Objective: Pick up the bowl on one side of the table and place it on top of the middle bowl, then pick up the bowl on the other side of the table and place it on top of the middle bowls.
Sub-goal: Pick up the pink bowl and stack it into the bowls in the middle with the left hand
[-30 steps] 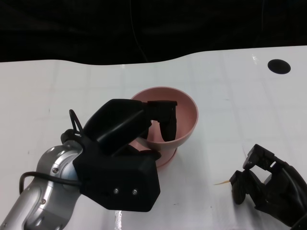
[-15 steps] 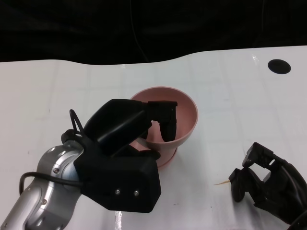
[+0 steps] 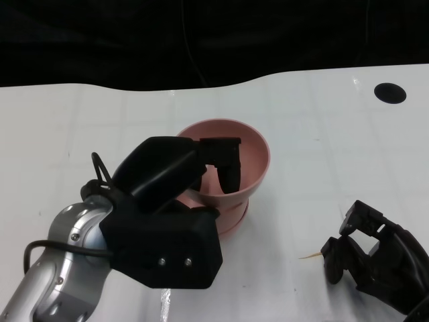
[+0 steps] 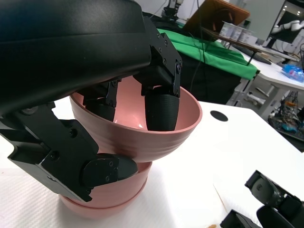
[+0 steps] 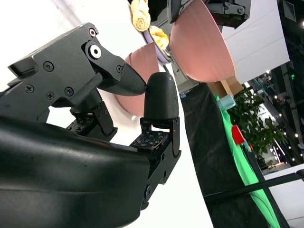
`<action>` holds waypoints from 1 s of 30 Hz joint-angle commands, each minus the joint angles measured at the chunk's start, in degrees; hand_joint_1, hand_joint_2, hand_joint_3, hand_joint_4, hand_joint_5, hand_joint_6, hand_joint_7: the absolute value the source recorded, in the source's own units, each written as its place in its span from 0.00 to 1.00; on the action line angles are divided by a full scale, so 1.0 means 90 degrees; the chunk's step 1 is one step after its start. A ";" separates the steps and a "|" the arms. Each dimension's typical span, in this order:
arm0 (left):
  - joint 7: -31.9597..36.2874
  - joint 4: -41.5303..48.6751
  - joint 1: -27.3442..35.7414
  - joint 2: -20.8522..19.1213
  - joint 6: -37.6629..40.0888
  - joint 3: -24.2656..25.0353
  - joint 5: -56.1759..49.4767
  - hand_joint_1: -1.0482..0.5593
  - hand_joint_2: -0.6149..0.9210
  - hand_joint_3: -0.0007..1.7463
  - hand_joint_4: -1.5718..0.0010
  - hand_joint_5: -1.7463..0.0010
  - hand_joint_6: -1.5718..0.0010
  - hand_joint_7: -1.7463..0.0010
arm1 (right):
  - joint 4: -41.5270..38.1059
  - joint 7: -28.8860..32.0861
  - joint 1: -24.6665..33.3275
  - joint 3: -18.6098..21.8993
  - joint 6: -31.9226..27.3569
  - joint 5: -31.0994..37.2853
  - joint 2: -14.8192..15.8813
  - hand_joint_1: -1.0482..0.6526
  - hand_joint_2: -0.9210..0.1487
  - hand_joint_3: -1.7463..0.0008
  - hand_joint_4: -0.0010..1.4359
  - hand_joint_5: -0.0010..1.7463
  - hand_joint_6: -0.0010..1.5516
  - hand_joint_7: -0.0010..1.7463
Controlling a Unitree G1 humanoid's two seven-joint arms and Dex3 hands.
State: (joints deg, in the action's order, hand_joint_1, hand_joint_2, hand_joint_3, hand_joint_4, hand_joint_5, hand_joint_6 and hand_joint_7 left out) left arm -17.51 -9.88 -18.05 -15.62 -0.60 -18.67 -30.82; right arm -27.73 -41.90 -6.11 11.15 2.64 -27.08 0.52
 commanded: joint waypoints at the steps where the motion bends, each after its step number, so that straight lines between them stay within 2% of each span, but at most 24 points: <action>1: 0.0025 -0.0075 -0.0020 -0.0071 0.0063 0.0144 0.0052 0.65 0.80 0.52 0.56 0.00 0.67 0.00 | -0.0025 0.0000 -0.0029 0.0094 0.0009 -0.0037 0.0122 0.52 0.40 0.39 0.63 1.00 0.48 0.92; 30: 0.0275 0.0232 0.0186 -0.0077 -0.0089 0.0121 -0.0065 0.64 0.83 0.48 0.57 0.00 0.68 0.00 | 0.0020 0.0015 0.0001 0.0084 0.0036 -0.0017 0.0140 0.51 0.40 0.39 0.63 1.00 0.48 0.92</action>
State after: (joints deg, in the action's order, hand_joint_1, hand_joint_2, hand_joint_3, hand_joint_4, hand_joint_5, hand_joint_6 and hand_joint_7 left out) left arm -15.57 -8.06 -17.04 -15.74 -1.53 -17.69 -31.12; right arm -27.81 -41.66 -6.23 11.24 2.78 -27.04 0.67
